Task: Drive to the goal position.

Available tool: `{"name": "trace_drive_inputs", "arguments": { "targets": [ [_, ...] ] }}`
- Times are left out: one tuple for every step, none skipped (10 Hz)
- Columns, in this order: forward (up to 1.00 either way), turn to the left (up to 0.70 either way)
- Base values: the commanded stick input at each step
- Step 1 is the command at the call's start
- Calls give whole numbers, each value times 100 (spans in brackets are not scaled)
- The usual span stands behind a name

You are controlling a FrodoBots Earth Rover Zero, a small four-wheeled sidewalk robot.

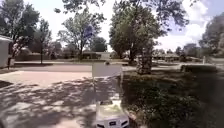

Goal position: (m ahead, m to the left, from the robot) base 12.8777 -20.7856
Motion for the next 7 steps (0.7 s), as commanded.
{"name": "trace_drive_inputs", "arguments": {
  "targets": [
    [0,0],
    [0,0],
    [0,0],
    [0,0],
    [0,70],
    [0,70],
    [0,70]
  ]
}}
